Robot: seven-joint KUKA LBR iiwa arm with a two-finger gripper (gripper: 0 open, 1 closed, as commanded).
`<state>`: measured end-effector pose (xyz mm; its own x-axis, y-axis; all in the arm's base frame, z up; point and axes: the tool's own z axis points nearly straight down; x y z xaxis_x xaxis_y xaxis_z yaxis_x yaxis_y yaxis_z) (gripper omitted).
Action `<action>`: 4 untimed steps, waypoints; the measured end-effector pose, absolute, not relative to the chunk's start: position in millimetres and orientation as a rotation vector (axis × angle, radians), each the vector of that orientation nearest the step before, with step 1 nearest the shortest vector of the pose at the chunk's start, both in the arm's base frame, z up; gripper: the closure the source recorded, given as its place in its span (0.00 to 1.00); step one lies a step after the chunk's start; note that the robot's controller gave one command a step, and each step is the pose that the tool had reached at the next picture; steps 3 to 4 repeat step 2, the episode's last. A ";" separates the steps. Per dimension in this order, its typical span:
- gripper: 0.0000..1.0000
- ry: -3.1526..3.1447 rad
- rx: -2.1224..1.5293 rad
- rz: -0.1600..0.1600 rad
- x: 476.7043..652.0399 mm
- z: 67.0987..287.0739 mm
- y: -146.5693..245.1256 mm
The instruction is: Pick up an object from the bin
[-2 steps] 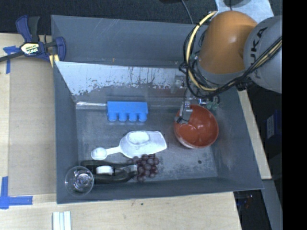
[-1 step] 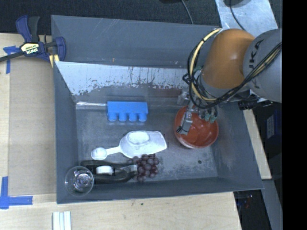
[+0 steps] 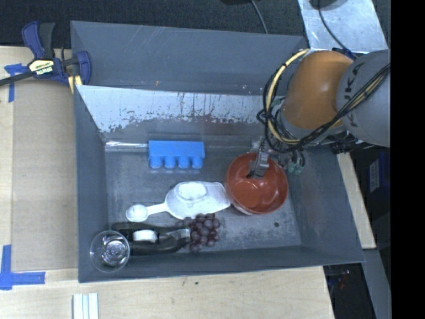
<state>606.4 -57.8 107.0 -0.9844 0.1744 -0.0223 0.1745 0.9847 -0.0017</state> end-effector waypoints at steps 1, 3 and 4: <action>1.00 3.108 0.272 -0.006 606.3 107.0 -57.8; 1.00 3.108 0.275 -0.006 597.3 220.7 -59.1; 1.00 3.108 0.275 -0.006 597.3 220.7 -59.1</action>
Offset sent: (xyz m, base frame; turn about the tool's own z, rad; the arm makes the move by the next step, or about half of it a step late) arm -0.0095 -0.0008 0.1258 0.0021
